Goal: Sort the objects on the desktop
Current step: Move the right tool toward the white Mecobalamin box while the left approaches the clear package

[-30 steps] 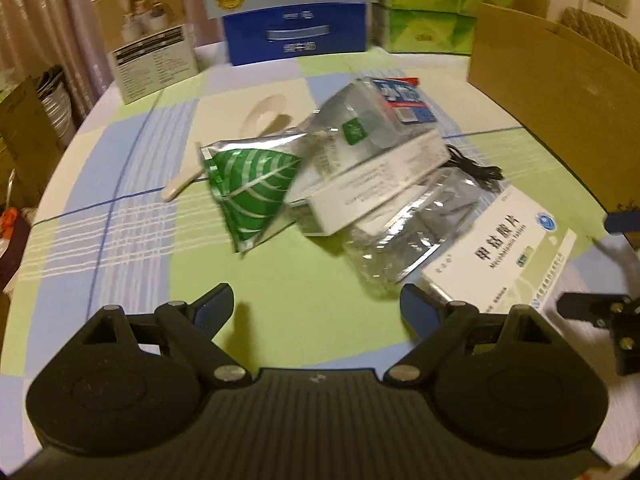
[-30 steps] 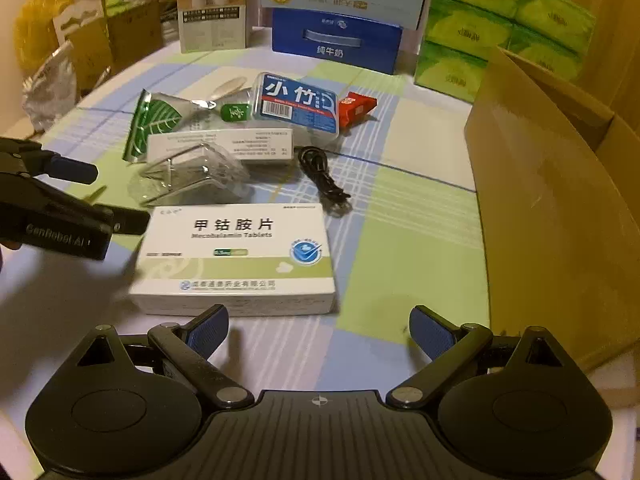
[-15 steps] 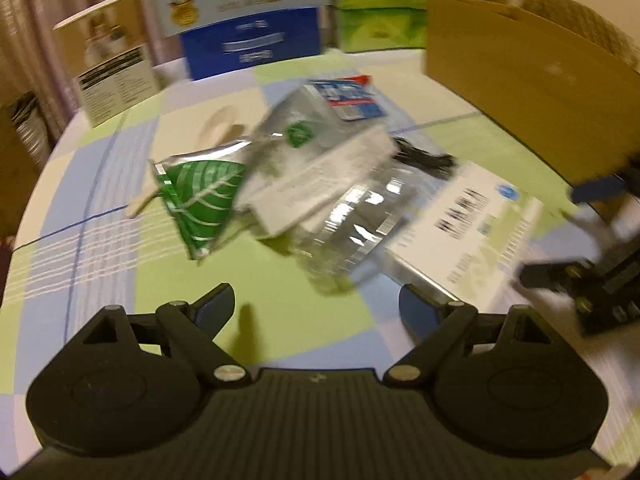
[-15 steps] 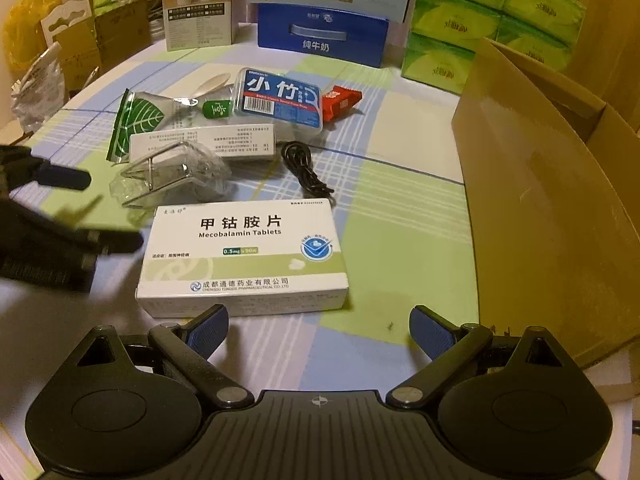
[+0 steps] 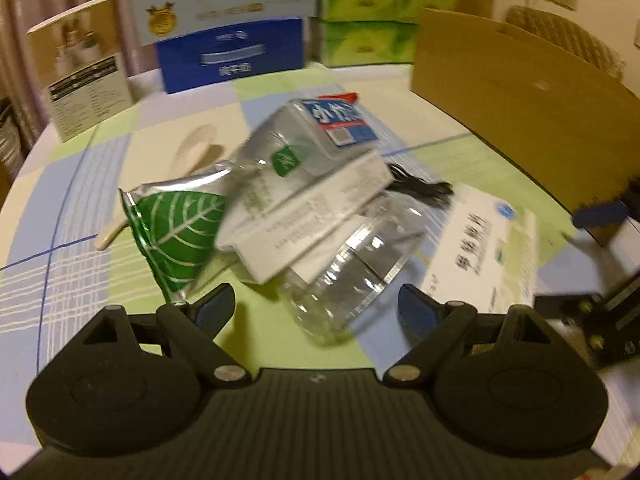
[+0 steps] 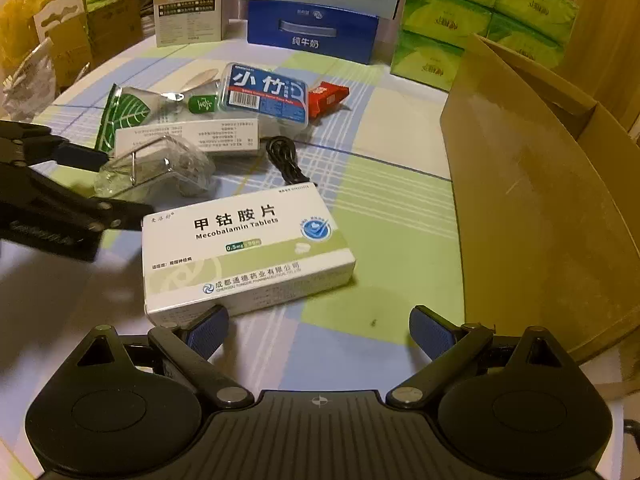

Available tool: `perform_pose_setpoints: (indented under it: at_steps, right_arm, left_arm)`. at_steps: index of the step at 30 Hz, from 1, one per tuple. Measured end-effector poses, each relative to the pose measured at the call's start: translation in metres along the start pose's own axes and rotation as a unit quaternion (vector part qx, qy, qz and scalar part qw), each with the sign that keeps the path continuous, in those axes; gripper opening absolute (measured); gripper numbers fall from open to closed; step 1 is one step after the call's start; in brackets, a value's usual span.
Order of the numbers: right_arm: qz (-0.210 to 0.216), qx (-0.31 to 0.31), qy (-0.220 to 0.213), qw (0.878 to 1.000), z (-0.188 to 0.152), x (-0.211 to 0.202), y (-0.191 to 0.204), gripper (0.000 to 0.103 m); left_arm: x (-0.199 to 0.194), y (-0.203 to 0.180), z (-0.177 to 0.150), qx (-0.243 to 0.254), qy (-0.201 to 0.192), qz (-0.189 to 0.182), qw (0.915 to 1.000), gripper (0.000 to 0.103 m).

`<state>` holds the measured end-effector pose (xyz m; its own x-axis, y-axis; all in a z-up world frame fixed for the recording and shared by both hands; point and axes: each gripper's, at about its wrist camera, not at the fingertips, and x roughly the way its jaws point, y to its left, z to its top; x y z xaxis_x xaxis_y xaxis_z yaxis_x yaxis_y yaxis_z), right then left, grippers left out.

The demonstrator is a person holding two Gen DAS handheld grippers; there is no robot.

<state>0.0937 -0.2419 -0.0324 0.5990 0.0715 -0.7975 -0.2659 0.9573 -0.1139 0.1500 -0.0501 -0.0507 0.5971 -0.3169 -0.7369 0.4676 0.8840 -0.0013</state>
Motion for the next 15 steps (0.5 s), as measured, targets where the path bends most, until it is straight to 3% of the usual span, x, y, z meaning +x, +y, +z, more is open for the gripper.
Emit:
perform_pose_setpoints:
  at_steps: [6,9,15]
  right_arm:
    - [0.004,0.009,-0.007,1.0,0.001,-0.003,-0.003,0.095]
    - [0.003,0.012,-0.006,1.0,-0.001,-0.006,-0.004,0.095]
    - [0.021,0.025,0.001,0.999,-0.009,-0.015,-0.004,0.095]
  left_arm:
    - [-0.014,-0.011,-0.012,0.024,0.013,-0.035,0.999,0.085]
    - [-0.02,-0.02,-0.016,0.043,0.007,-0.016,0.9989,0.085]
    - [-0.012,0.001,-0.006,-0.017,-0.005,0.031,0.9994,0.085]
